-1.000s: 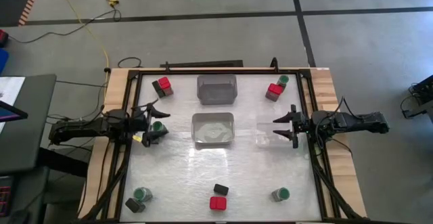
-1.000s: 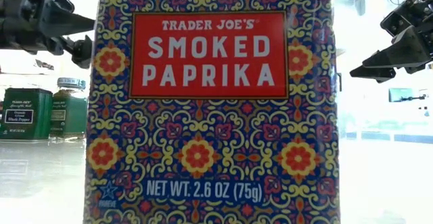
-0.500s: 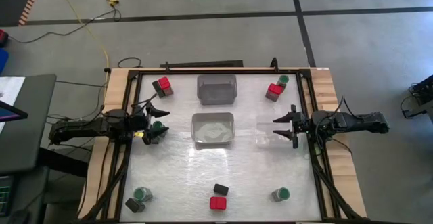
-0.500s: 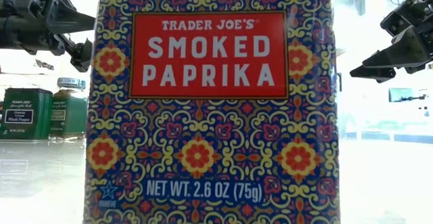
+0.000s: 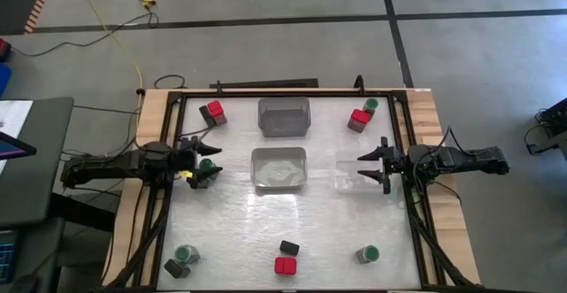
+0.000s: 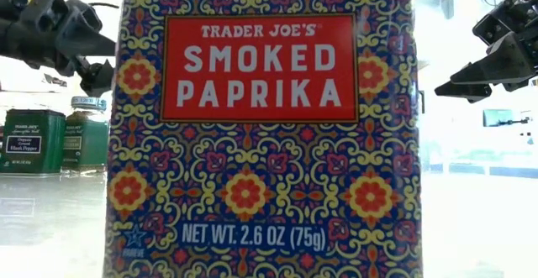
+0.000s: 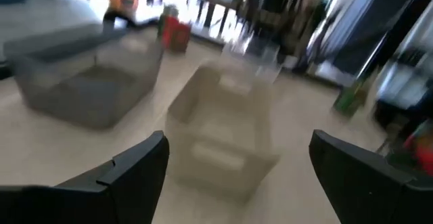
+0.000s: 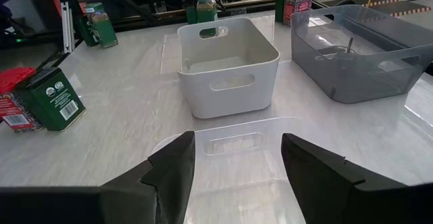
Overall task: Sort spices by type
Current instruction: Put the green spice bottle into the gray bin
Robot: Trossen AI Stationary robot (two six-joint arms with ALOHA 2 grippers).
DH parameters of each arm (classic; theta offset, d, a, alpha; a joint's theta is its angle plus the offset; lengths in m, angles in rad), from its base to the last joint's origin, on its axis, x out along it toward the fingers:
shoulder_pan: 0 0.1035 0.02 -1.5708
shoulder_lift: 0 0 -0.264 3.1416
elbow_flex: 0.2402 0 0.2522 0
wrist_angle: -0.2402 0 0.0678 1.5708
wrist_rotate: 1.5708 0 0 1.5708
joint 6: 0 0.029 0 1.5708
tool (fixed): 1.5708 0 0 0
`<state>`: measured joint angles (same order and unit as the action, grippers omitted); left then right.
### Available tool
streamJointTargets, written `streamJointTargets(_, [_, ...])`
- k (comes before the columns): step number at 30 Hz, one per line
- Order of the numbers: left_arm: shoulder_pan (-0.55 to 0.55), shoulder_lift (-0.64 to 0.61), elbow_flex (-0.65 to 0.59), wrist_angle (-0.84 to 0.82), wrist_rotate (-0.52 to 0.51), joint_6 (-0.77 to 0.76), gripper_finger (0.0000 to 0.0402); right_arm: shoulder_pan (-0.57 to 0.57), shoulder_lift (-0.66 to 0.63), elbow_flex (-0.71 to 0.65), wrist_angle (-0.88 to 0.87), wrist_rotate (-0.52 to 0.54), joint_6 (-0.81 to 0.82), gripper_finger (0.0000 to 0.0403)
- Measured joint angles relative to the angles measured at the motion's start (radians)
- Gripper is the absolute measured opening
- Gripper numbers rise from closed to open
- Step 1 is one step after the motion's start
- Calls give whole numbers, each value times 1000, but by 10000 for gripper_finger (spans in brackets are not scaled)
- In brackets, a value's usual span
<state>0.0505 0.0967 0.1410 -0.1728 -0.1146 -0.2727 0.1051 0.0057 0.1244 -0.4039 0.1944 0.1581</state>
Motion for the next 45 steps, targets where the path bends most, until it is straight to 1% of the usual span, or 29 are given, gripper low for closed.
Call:
streamJointTargets(2, [0, 53, 44, -31, 0, 20, 340, 0, 0, 0, 0, 0, 0, 249])
streamJointTargets(6, [0, 187, 131, -78, 0, 15, 339, 0, 0, 0, 0, 0, 0, 249])
streamJointTargets(10, [0, 326, 249, -139, 3, 112, 339, 0, 0, 0, 0, 0, 0, 249])
streamJointTargets(16, [0, 542, 478, -392, 33, 260, 339, 0, 0, 0, 0, 0, 0, 249])
streamJointTargets(21, [0, 702, 666, -620, 67, 465, 339, 0, 0, 0, 0, 0, 0, 249])
streamJointTargets(25, [0, 803, 762, -791, 68, 632, 339, 0, 0, 0, 0, 0, 0, 249])
streamJointTargets(28, [0, 857, 777, -885, 69, 684, 339, 0, 0, 0, 0, 0, 0, 249])
streamJointTargets(31, [0, 895, 760, -920, 69, 682, 339, 0, 0, 0, 0, 0, 0, 249])
streamJointTargets(38, [0, 956, 747, -921, 70, 610, 339, 0, 0, 0, 0, 0, 0, 249])
streamJointTargets(45, [11, 1012, 746, -937, 62, 633, 339, 0, 0, 0, 0, 0, 0, 249])
